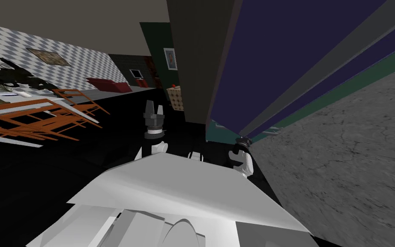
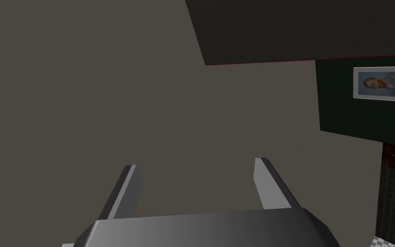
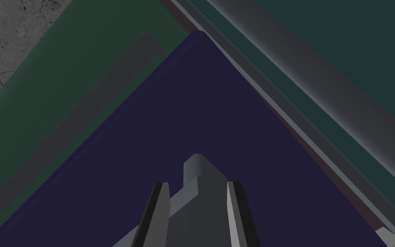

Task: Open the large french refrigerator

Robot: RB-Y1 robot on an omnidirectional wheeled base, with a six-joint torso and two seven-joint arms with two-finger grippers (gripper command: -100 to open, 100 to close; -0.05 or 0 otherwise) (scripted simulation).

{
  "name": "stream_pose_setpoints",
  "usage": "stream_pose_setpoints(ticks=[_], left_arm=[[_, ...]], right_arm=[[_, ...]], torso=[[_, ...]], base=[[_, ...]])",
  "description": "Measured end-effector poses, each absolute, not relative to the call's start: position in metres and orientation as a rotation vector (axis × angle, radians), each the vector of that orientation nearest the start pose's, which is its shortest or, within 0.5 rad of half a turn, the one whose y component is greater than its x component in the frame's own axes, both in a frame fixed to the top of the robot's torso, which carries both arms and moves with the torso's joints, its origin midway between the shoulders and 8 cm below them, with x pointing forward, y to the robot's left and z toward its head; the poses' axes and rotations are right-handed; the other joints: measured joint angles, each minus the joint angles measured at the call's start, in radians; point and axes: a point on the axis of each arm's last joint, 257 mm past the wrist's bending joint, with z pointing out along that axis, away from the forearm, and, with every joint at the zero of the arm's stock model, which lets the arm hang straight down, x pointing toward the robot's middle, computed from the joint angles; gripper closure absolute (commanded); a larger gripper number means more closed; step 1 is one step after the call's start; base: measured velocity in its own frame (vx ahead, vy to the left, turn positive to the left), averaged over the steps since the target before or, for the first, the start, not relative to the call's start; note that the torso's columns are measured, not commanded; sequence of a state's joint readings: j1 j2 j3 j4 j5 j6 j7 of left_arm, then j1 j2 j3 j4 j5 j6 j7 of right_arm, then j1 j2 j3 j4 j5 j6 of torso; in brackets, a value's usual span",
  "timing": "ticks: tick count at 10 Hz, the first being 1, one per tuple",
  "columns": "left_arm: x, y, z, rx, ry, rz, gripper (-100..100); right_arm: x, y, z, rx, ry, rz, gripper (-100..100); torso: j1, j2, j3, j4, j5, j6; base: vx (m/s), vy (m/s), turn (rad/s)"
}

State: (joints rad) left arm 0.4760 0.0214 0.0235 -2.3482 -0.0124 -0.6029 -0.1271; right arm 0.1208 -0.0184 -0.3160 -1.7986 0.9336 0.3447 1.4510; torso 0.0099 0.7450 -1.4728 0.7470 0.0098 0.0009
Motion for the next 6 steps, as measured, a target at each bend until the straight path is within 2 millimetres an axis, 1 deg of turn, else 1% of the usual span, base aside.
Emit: stream_pose_setpoints(ticks=[1,2,3,4,5,6], left_arm=[[0.310,0.271,0.079,-0.434,0.524,-1.200,0],[0.310,0.271,0.079,-0.434,0.524,-1.200,0],[0.310,0.271,0.079,-0.434,0.524,-1.200,0],[0.310,0.271,0.079,-0.434,0.524,-1.200,0],[0.310,0.271,0.079,-0.434,0.524,-1.200,0],[0.310,0.271,0.079,-0.434,0.524,-1.200,0]], right_arm=[[0.442,-0.485,-0.211,-0.180,1.752,-1.139,100],[0.438,-0.491,-0.211,-0.169,1.756,-1.148,100],[0.435,-0.492,-0.217,-0.166,1.771,-1.147,100],[0.431,-0.495,-0.221,-0.157,1.780,-1.152,100],[0.427,-0.502,-0.220,-0.139,1.783,-1.167,100],[0.420,-0.511,-0.217,-0.117,1.786,-1.184,100]], torso=[[0.001,0.003,0.002,0.000,0.000,0.002],[-0.002,0.004,0.002,0.001,0.000,-0.001],[-0.009,0.001,0.001,0.000,-0.002,-0.002],[-0.008,-0.003,-0.001,-0.003,-0.004,0.001],[0.001,-0.006,-0.003,-0.005,-0.003,0.002],[0.002,-0.003,-0.002,-0.005,-0.002,0.000]], base=[[0.000,0.238,-0.081],[0.002,0.100,-0.029],[0.048,0.120,-0.073],[0.122,0.267,-0.174],[0.096,0.304,-0.211],[0.099,0.322,-0.177]])
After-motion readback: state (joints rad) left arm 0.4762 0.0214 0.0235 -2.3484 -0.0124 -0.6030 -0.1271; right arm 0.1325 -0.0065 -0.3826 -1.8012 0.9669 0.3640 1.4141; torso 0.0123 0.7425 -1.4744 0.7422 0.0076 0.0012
